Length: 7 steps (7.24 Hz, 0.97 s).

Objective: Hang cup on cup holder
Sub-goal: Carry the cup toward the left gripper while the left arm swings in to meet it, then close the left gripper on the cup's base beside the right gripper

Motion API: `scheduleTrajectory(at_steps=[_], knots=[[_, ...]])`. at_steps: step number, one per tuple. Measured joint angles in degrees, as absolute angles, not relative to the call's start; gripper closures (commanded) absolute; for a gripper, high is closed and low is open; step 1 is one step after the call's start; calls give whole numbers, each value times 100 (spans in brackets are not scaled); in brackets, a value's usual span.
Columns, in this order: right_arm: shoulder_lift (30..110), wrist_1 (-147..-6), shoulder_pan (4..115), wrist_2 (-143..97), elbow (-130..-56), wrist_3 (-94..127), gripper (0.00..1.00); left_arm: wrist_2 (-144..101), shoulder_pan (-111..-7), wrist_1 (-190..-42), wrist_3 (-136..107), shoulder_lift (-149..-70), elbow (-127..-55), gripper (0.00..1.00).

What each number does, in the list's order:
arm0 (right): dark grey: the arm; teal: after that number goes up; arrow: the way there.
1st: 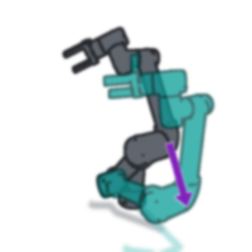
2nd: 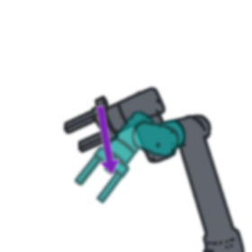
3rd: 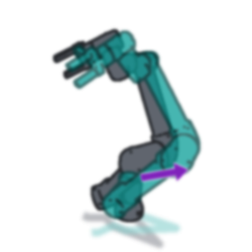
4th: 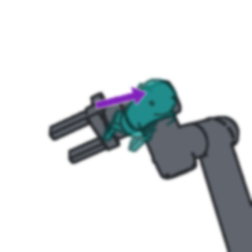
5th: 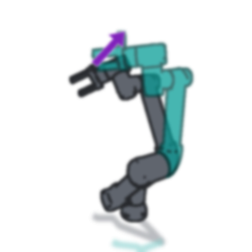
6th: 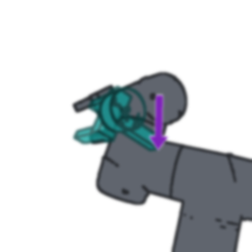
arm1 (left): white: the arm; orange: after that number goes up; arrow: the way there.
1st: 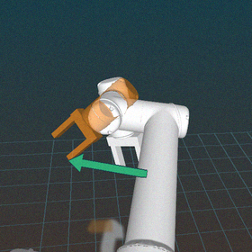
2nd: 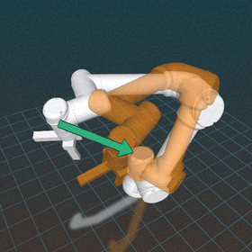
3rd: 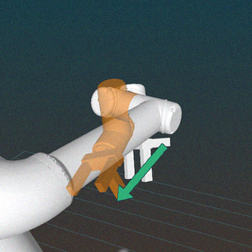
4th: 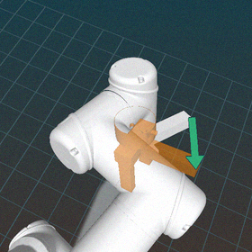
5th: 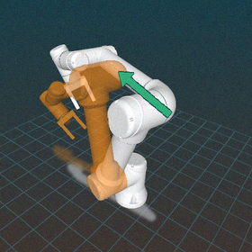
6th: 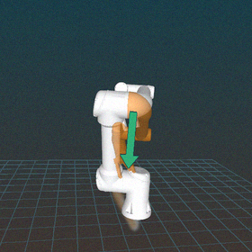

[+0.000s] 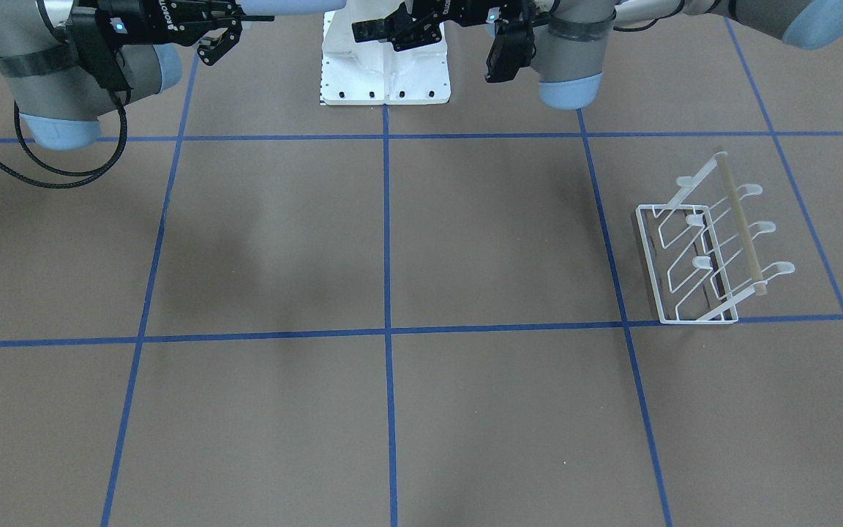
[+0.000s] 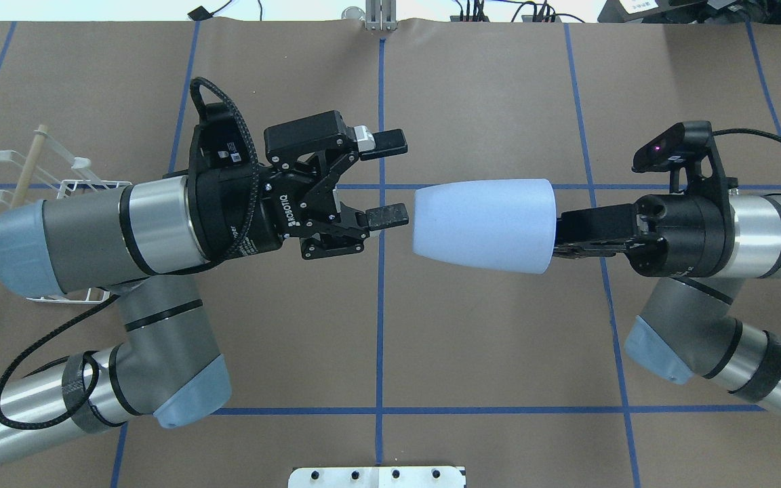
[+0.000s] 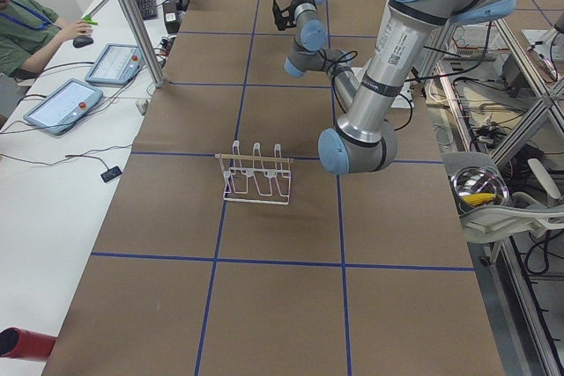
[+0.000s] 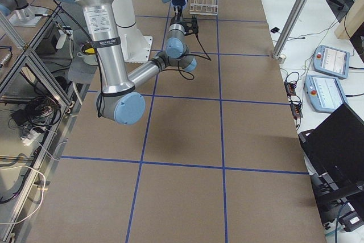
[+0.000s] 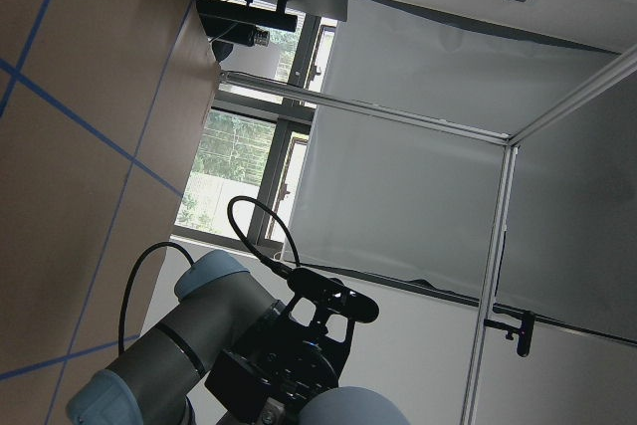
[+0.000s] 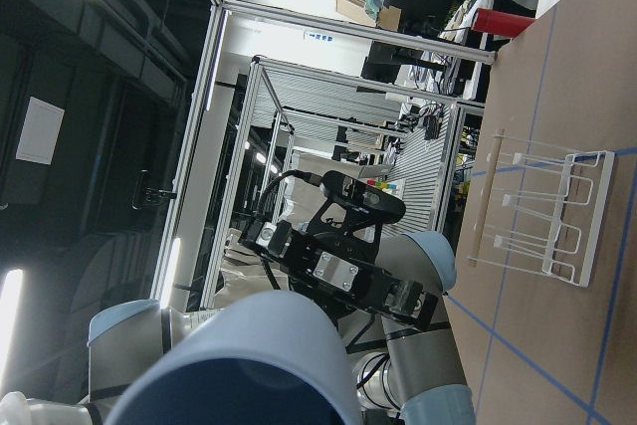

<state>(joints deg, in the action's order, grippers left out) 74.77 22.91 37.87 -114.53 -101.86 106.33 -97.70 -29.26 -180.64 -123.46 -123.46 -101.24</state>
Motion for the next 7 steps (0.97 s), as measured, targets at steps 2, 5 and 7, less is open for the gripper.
scheduleTrajectory(at_steps=[2, 5, 7], knots=[[7473, 2278, 3726, -11413, -10164, 10565, 100, -9763, -2879, -17997, -12341, -12379, -10116, 2], [7471, 2276, 3718, -11359, -10166, 10556, 100, -9691, -2691, -17919, -12323, -12383, -10127, 2], [7473, 2276, 3718, -11360, -10141, 10550, 100, -9674, -2634, -17928, -12332, -12384, -10147, 2]])
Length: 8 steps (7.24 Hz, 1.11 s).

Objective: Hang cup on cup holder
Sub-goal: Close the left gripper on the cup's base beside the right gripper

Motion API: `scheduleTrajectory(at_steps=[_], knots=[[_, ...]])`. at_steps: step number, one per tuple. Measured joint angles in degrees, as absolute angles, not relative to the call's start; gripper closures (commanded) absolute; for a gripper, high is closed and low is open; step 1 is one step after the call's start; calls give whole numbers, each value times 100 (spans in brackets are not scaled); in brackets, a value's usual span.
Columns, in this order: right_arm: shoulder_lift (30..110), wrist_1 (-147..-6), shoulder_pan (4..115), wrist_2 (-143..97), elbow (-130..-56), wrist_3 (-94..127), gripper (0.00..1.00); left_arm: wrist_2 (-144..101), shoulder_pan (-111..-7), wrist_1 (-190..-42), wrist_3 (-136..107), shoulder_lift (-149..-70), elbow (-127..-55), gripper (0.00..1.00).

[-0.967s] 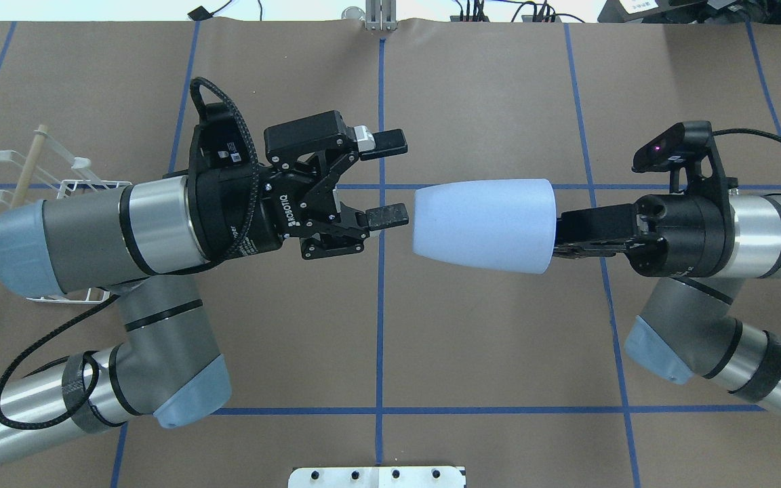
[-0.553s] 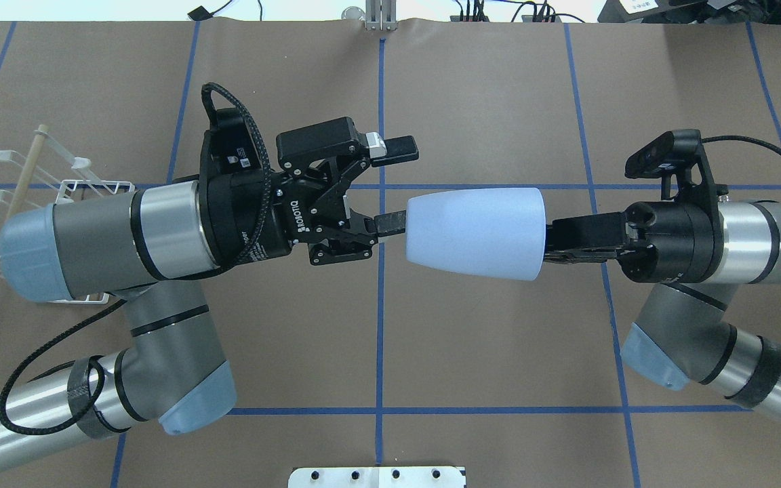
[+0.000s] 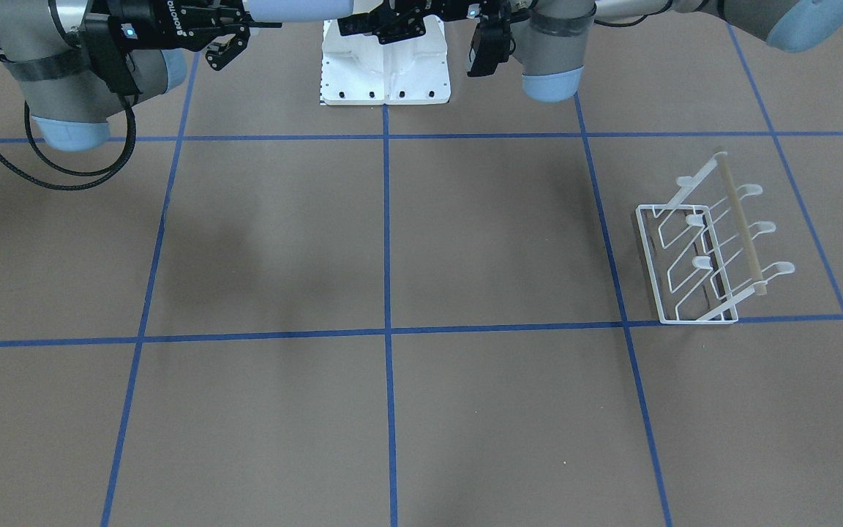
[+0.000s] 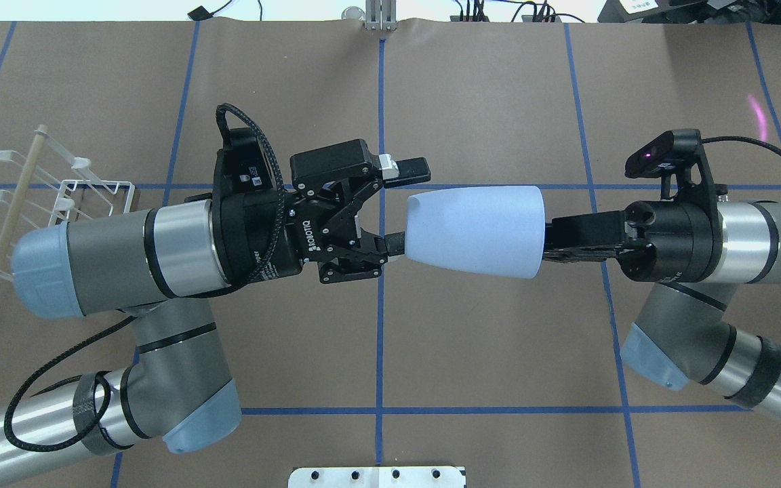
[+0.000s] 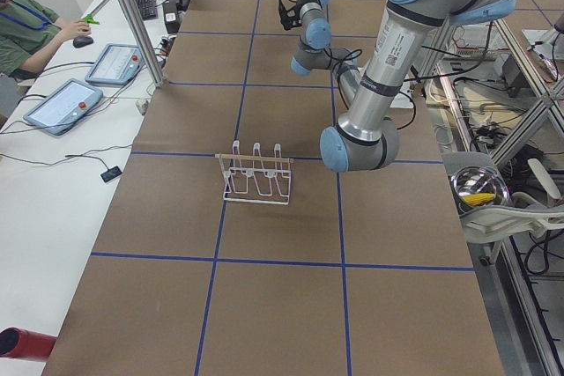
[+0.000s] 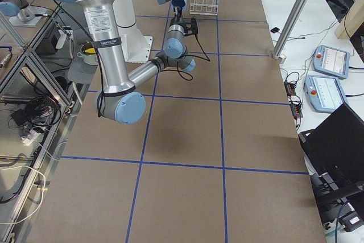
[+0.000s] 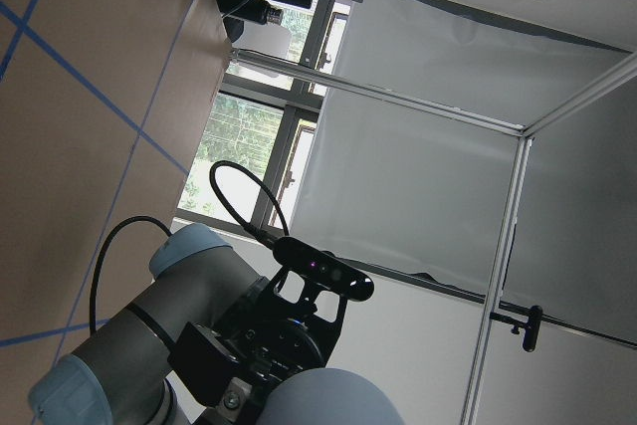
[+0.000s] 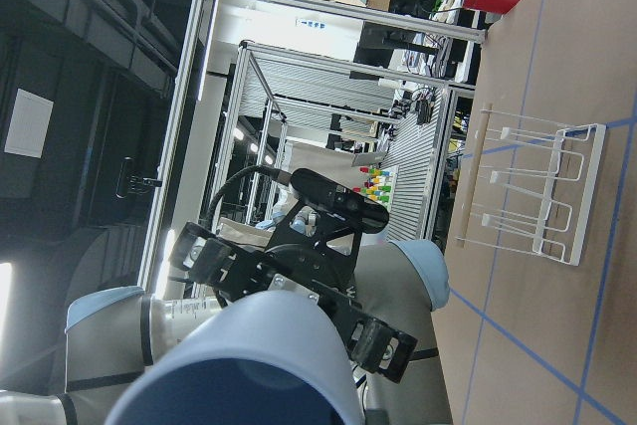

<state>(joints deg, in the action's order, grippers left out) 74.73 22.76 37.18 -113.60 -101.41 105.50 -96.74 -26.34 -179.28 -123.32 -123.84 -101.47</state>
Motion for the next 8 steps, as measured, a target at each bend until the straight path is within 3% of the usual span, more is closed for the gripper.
scheduleTrajectory(at_steps=[4, 5, 6, 8], knots=[[7472, 2276, 3718, -11356, -10117, 10555, 100, -9629, -2514, -17931, -12340, -12372, -10227, 6], [7471, 2276, 3718, -11355, -10117, 10555, 88, -9626, -2502, -17930, -12338, -12369, -10229, 99], [7471, 2278, 3718, -11355, -10116, 10558, 1, -9624, -2496, -17930, -12330, -12357, -10241, 100], [7472, 2288, 3719, -11350, -10123, 10576, 0, -9632, -2491, -17944, -12222, -12285, -10305, 100]])
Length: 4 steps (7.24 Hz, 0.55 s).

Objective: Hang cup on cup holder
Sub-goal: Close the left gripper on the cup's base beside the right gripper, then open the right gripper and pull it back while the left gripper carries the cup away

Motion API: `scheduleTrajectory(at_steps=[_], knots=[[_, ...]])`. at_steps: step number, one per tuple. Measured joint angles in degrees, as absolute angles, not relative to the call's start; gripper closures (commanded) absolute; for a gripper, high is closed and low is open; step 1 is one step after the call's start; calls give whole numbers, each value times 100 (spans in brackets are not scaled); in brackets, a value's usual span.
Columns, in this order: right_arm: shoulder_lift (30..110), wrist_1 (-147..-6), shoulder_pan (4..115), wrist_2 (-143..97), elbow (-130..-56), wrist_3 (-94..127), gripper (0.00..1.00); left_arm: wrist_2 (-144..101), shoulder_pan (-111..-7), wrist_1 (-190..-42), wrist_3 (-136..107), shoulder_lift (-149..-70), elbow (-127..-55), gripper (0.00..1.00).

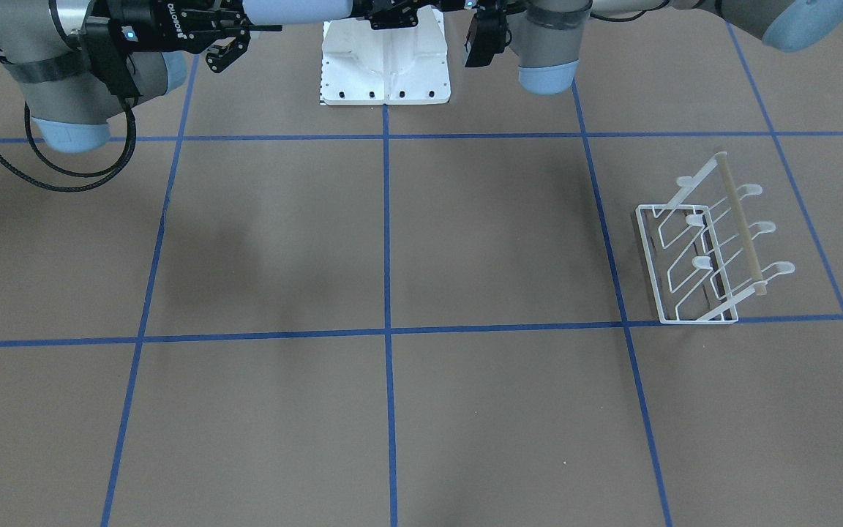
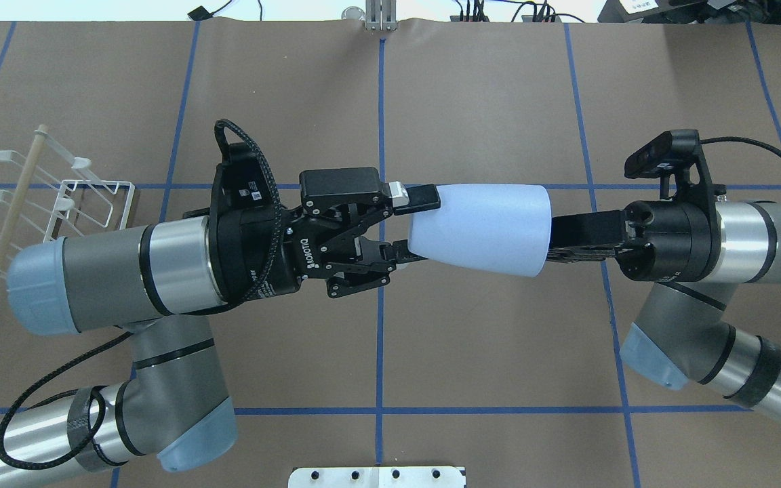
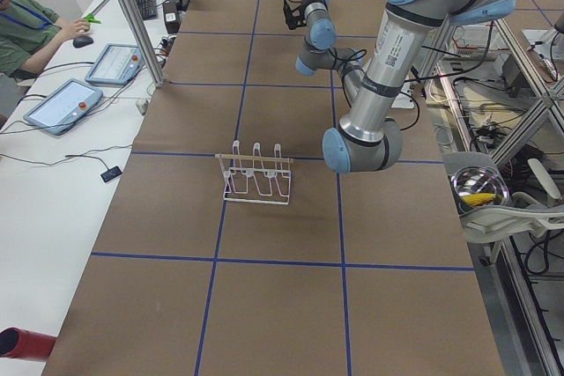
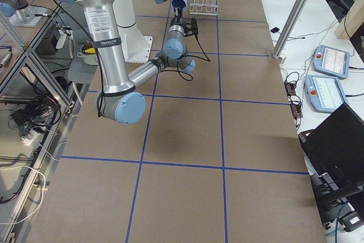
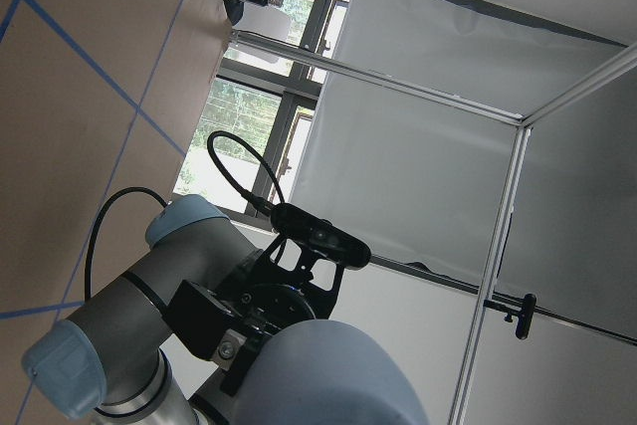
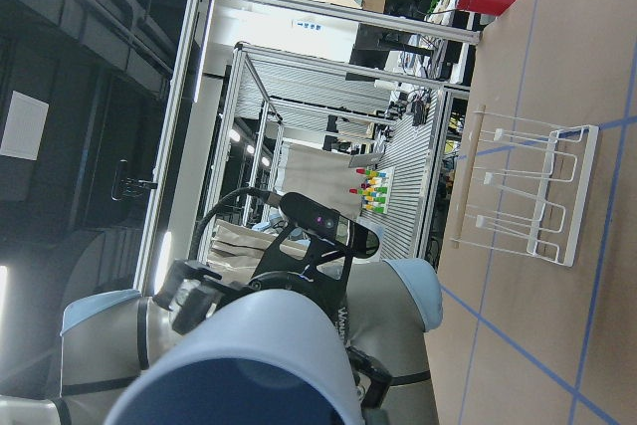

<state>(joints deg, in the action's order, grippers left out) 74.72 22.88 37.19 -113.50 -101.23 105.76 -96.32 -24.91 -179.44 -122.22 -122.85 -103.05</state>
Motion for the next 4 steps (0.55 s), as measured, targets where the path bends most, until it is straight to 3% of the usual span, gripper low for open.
scheduleTrajectory(at_steps=[4], knots=[[7549, 2283, 3858, -11260, -10116, 10586, 0, -9804, -2574, -17933, -12157, -12081, -10568, 100]])
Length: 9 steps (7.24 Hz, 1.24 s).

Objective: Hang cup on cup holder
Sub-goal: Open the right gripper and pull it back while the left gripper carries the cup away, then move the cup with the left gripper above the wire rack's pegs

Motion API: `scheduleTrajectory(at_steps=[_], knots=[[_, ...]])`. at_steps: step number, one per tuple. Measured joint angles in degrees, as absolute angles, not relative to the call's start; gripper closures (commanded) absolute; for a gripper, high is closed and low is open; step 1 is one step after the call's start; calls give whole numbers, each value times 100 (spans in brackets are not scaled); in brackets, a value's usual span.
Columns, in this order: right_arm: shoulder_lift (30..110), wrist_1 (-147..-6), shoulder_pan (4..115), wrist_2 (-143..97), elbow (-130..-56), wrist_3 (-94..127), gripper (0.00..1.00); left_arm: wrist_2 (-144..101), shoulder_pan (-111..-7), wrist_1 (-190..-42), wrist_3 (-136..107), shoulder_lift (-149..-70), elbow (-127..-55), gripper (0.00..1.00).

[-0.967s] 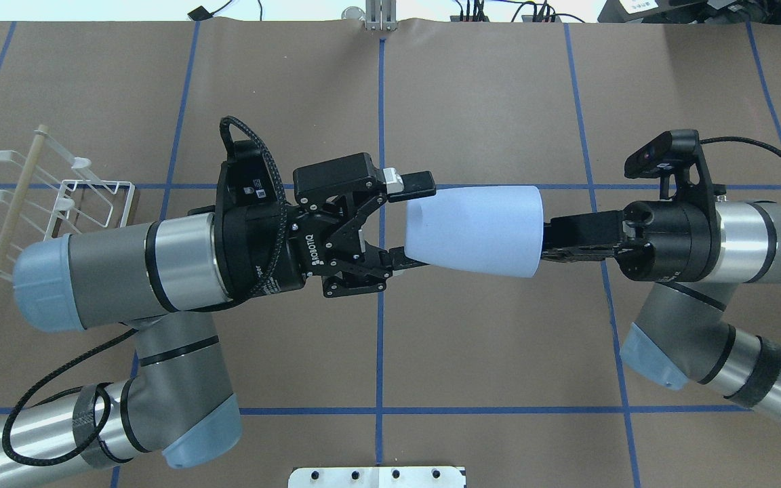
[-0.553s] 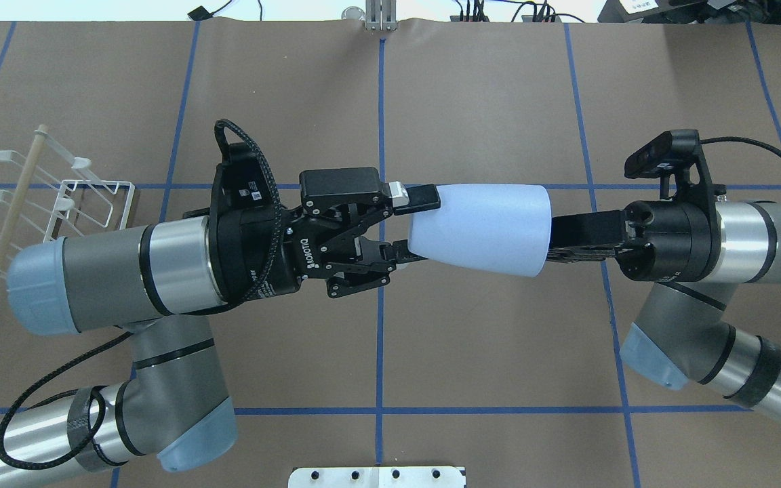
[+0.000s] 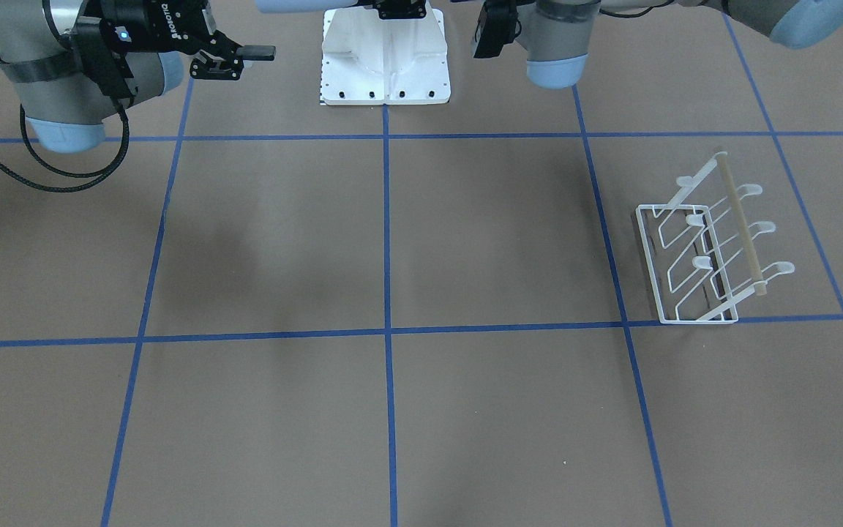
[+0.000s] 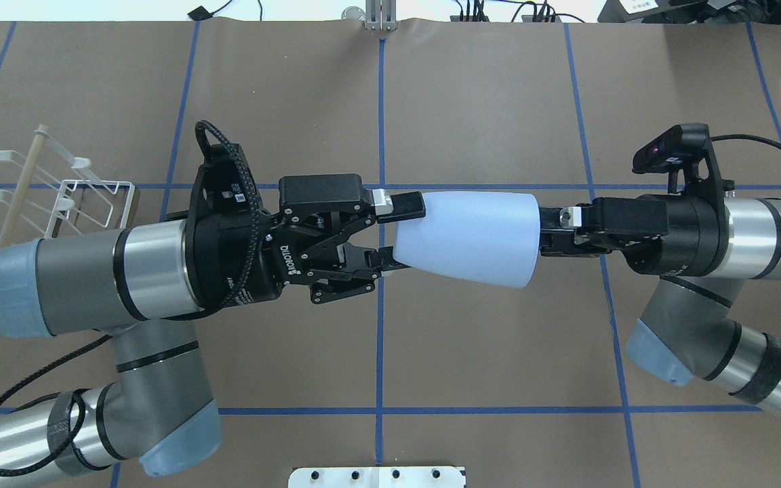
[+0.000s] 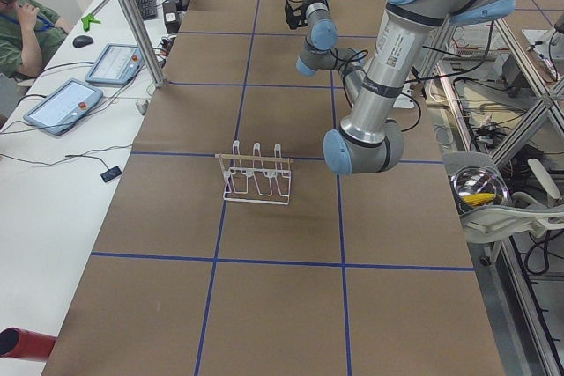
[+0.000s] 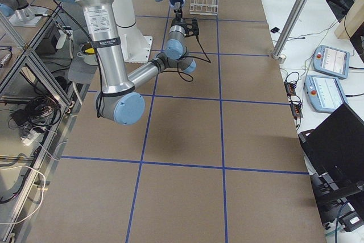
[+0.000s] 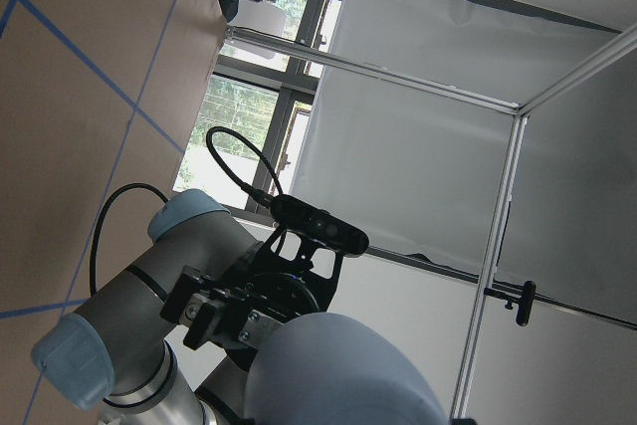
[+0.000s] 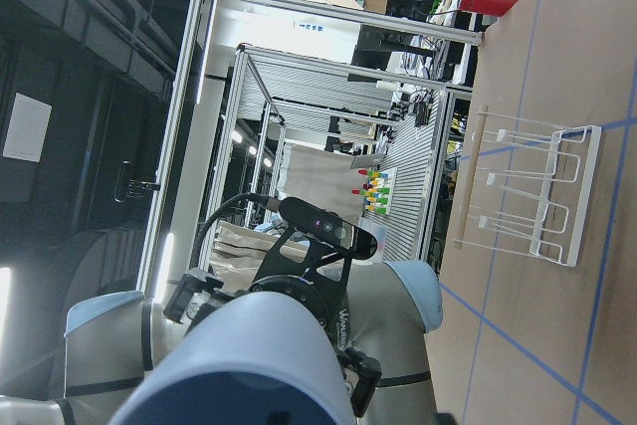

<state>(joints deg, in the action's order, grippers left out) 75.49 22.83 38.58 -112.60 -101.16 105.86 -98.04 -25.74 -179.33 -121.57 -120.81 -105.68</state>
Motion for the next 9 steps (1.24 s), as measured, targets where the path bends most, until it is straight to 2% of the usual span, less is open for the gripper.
scheduleTrajectory(at_steps=[4, 9], knots=[[7727, 1485, 5012, -11299, -9672, 10109, 0, -10247, -3659, -17386, -11935, -11977, -10590, 100], [7596, -2005, 6448, -11036, -9341, 5843, 0, -11165, -5122, -14503, -9473, -11816, -10604, 100]])
